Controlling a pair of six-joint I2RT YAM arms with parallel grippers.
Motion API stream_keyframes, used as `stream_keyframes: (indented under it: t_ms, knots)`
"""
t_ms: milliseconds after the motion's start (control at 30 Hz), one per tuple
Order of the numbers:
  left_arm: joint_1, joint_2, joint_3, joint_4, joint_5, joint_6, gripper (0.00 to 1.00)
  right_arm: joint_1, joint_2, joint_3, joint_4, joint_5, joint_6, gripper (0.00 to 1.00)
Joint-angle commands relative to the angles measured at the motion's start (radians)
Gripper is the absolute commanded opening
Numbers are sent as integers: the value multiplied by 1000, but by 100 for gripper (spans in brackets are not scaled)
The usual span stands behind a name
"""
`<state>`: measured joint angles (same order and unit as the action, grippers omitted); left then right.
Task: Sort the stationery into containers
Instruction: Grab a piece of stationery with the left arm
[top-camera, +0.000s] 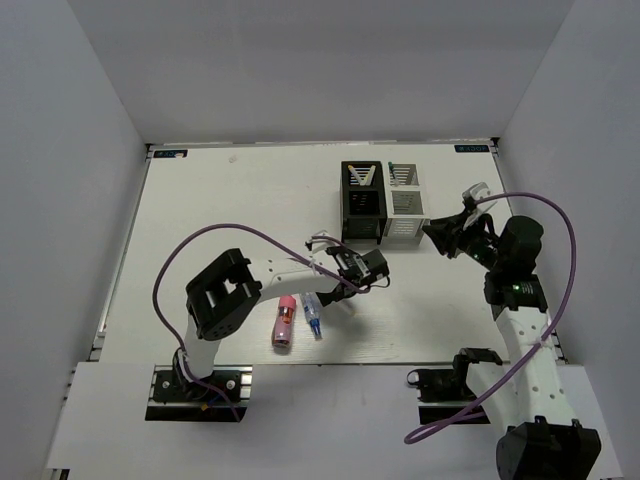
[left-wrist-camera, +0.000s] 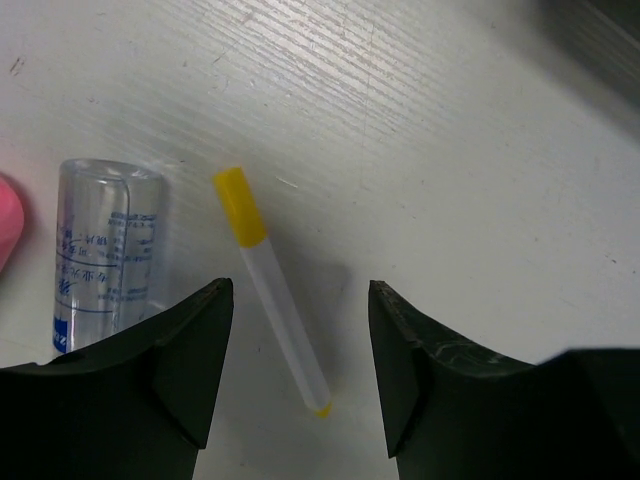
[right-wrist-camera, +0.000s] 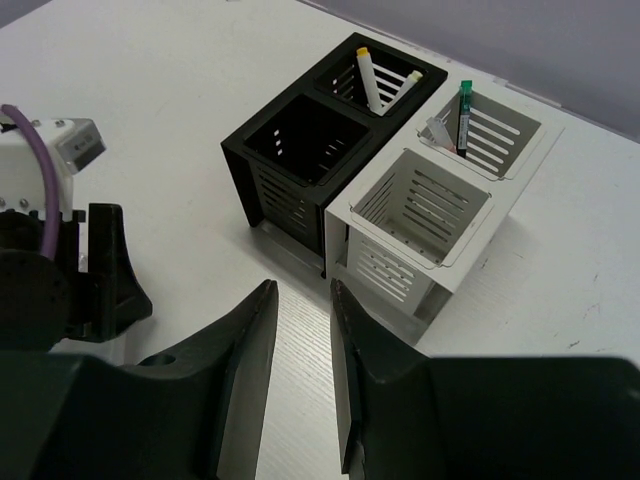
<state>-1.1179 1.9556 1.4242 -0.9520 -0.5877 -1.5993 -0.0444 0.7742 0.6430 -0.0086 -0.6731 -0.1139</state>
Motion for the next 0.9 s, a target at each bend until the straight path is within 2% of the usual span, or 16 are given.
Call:
stream_keyframes:
  t_ms: [0, 267, 600, 867]
  knots:
    - [15, 3, 24, 22, -23, 1, 66, -21, -22, -3, 12, -39, 11, 34]
    - [43, -15, -22, 36, -23, 1, 65, -58, -15, -14, 10, -86, 16, 34]
    - [61, 37, -48, 78, 72, 21, 63, -101, -36, -11, -21, -123, 16, 34]
    - [61, 91, -38, 68, 118, 30, 51, -135, -39, -17, -19, -175, 28, 34]
